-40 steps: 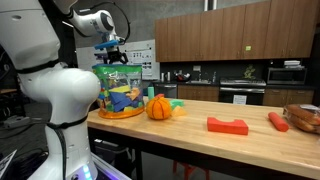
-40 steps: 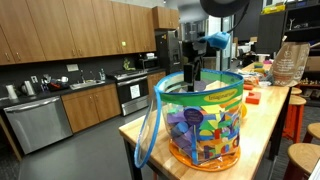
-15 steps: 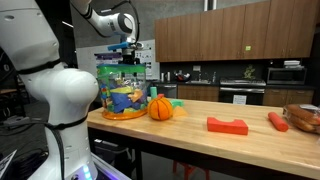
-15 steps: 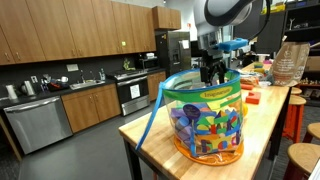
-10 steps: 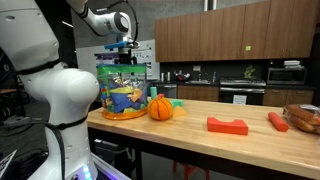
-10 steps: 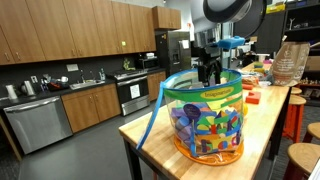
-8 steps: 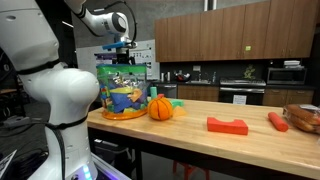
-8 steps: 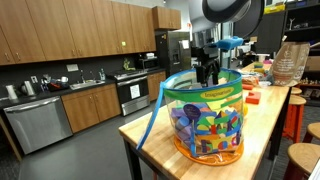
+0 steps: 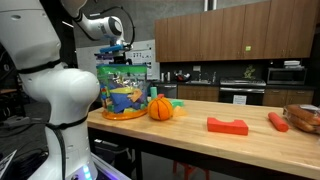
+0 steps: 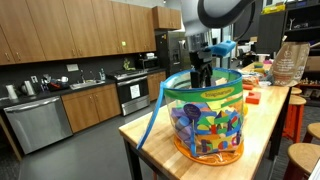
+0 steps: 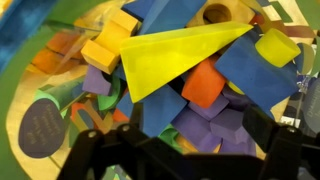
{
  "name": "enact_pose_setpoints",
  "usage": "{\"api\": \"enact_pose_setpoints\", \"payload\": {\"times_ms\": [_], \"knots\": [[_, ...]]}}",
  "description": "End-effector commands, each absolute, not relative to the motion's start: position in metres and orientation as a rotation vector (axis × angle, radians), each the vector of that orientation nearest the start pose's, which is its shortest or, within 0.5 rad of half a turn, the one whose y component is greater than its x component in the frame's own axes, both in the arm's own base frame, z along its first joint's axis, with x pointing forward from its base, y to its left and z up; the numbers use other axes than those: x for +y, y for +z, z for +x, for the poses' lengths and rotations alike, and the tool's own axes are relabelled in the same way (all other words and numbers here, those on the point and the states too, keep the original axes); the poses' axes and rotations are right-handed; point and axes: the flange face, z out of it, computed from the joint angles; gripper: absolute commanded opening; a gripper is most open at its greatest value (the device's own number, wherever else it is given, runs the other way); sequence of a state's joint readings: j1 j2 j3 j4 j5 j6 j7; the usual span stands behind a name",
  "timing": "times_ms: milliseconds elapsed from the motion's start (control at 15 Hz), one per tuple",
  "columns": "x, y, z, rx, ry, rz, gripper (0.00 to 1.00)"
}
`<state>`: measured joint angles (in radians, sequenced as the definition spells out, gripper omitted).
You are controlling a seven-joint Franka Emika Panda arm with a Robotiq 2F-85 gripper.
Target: Take the purple arch out of the bag
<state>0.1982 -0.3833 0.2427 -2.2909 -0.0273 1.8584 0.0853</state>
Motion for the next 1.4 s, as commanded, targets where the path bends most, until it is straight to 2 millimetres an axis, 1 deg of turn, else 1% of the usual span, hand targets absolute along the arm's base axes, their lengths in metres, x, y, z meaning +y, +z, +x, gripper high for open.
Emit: {"api": "enact_pose_setpoints", "payload": {"times_ms": [0, 400, 600, 800, 933, 1333], "knots": [[0.187, 0.491, 0.390, -0.565, 0.059, -3.224, 1.00], [0.183, 0.487, 0.392, -0.575, 0.079, -3.223, 1.00], [0.185, 0.488, 0.397, -0.572, 0.020, -3.205, 1.00], [0.196, 0.490, 0.404, -0.594, -0.054, -3.186, 1.00], [0.204, 0.488, 0.408, -0.621, -0.072, -3.172, 1.00], [0.231, 0.467, 0.410, -0.770, 0.004, -3.097, 1.00]]}}
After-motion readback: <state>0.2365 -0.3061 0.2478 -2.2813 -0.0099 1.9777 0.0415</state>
